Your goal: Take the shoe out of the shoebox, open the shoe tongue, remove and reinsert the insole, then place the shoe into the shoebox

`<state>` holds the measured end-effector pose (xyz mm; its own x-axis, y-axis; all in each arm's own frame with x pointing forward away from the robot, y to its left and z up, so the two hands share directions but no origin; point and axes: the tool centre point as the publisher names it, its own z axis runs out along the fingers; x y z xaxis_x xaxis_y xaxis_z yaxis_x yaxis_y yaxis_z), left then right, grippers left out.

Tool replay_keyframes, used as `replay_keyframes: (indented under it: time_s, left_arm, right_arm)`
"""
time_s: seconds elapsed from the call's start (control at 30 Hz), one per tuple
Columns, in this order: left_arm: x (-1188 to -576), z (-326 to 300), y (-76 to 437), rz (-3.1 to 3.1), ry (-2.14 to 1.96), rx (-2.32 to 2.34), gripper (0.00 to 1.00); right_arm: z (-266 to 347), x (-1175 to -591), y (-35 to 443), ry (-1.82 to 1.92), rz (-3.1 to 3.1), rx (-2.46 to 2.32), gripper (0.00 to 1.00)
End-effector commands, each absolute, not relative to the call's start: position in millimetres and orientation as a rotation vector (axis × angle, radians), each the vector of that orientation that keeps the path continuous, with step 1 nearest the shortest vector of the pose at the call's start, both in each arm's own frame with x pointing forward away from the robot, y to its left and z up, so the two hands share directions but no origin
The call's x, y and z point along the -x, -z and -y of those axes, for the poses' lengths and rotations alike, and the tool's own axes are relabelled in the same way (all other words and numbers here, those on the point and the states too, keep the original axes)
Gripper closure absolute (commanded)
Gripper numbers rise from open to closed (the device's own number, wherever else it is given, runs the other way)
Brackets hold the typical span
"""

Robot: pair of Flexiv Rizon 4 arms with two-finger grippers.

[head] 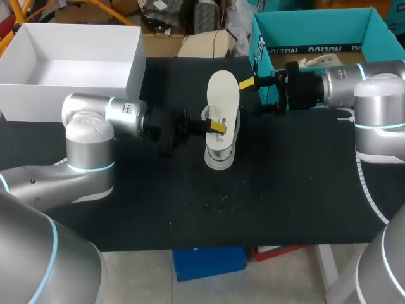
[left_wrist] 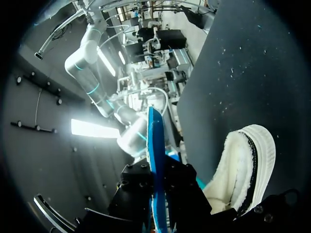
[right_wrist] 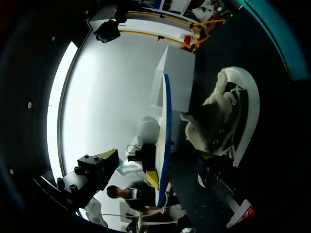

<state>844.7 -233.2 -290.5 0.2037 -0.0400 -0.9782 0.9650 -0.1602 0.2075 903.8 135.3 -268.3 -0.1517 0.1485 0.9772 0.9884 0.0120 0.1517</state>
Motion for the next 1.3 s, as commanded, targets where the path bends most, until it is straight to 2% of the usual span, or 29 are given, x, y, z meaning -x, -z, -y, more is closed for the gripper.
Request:
replay_keyframes:
  time_s: [0.03, 0.07, 0.13, 0.2, 0.3, 0.9, 0.97, 1.2, 1.23, 1.3]
  left_arm:
    - [-844, 234, 291, -0.956, 1.173, -1.401, 1.0]
    - [-844, 234, 291, -0.956, 1.173, -1.401, 1.0]
    - [-844, 234, 291, -0.956, 1.173, -1.401, 1.0]
    - [-844, 234, 291, -0.956, 1.173, -1.401, 1.0]
    - [-844, 234, 291, -0.956, 1.173, -1.401, 1.0]
    - [-844, 234, 291, -0.956, 1.173, -1.401, 1.0]
    - [-844, 234, 291, -0.956, 1.173, -1.401, 1.0]
    - [-844, 234, 291, -0.956, 1.173, -1.401, 1.0]
    - [-844, 234, 291, -0.956, 1.173, -1.401, 1.0]
    - [-844, 234, 291, -0.956, 1.173, -1.401, 1.0]
  right_arm:
    - [-152, -899, 276, 1.242, 1.428, 1.253, 0.05]
    - [-154, -898, 277, 1.24, 1.427, 1.255, 0.06]
    - [-158, -897, 278, 1.243, 1.423, 1.257, 0.24]
    - [-160, -898, 279, 1.247, 1.42, 1.264, 0.37]
    - [-163, -898, 281, 1.249, 1.418, 1.267, 0.49]
    - [-170, -903, 291, 1.244, 1.413, 1.284, 0.61]
    - [-168, -905, 291, 1.243, 1.419, 1.288, 0.66]
    - [-164, -913, 286, 1.24, 1.441, 1.291, 0.69]
    - [-164, -913, 286, 1.241, 1.442, 1.291, 0.72]
    - [-163, -914, 285, 1.246, 1.444, 1.293, 1.0]
